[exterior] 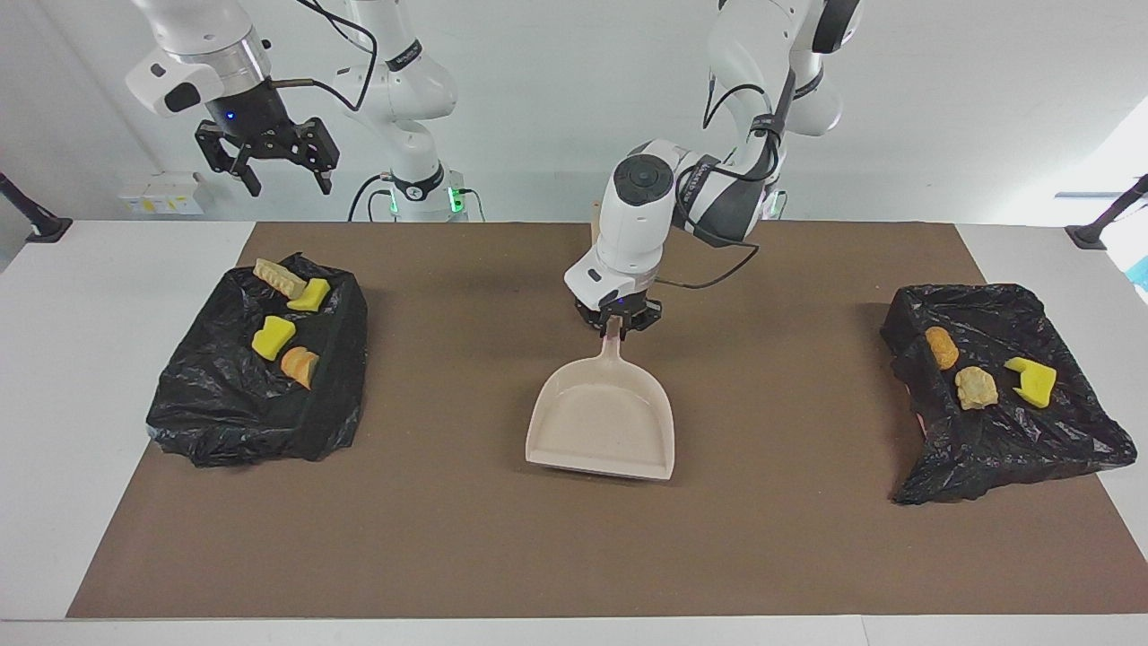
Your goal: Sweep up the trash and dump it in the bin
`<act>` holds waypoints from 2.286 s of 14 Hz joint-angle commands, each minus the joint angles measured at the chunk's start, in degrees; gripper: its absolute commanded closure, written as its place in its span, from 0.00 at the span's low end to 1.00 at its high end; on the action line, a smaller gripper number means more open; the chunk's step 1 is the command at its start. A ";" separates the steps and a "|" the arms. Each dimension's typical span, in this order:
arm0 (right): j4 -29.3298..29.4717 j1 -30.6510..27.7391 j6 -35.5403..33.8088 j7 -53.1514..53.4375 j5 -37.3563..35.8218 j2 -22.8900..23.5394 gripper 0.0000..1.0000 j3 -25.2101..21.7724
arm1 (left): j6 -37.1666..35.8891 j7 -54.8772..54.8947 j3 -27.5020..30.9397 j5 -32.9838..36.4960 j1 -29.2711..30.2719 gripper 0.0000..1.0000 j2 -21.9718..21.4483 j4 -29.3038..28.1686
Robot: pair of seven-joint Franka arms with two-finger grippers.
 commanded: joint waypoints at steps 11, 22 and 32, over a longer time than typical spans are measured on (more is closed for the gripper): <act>-1.31 -0.89 -0.61 -1.66 -2.41 -1.23 0.00 0.57 | -5.72 -0.79 1.58 -1.08 7.63 0.00 -4.34 0.07; 1.50 -1.50 -0.26 -1.22 -1.00 0.96 0.00 0.22 | -10.63 18.95 2.11 -0.46 27.33 0.00 -8.56 2.97; 1.50 -1.33 -0.35 -1.75 -1.09 0.87 0.00 0.22 | -16.79 26.45 2.63 -0.11 35.08 0.00 -11.45 4.47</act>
